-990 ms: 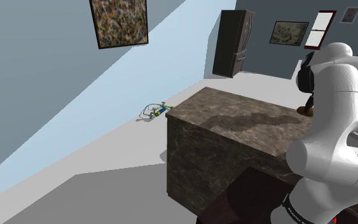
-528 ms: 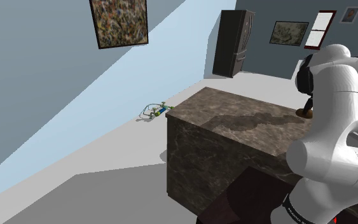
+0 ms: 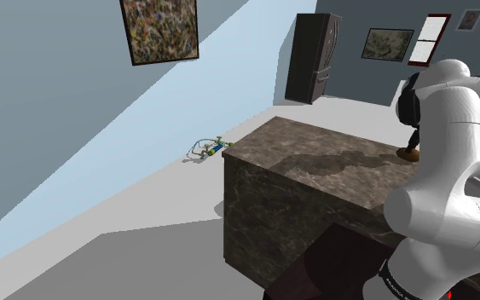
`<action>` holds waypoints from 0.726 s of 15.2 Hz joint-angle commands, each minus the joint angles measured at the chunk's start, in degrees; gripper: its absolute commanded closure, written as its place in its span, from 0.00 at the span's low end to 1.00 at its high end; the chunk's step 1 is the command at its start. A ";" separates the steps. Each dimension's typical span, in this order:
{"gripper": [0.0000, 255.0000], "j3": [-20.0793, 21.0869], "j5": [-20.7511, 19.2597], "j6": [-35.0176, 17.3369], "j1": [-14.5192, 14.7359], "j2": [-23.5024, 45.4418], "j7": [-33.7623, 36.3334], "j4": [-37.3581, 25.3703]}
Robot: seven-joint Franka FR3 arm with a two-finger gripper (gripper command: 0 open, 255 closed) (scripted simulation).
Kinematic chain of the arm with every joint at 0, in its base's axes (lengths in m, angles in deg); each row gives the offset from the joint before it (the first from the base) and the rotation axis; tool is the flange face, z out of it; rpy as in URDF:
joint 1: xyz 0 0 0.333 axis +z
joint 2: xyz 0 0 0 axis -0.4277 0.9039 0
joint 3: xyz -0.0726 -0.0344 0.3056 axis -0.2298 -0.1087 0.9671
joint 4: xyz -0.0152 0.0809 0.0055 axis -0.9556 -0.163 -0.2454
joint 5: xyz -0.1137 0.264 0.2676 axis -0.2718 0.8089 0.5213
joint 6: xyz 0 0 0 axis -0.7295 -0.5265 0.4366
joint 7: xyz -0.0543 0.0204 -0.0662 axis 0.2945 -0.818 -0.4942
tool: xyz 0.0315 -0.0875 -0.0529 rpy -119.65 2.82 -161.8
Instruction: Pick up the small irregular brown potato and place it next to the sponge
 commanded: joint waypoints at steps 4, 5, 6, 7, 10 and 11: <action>0.00 0.51 0.26 7.27 -3.25 2.40 1.38 -10.51; 0.00 0.79 0.46 9.53 -4.44 3.47 1.89 -14.15; 0.00 0.80 0.46 9.53 -4.45 3.47 1.90 -14.16; 0.00 0.80 0.45 9.51 -4.43 3.45 1.89 -14.11; 0.00 0.80 0.46 9.53 -4.45 3.47 1.90 -14.16; 0.00 0.80 0.46 9.53 -4.45 3.47 1.90 -14.16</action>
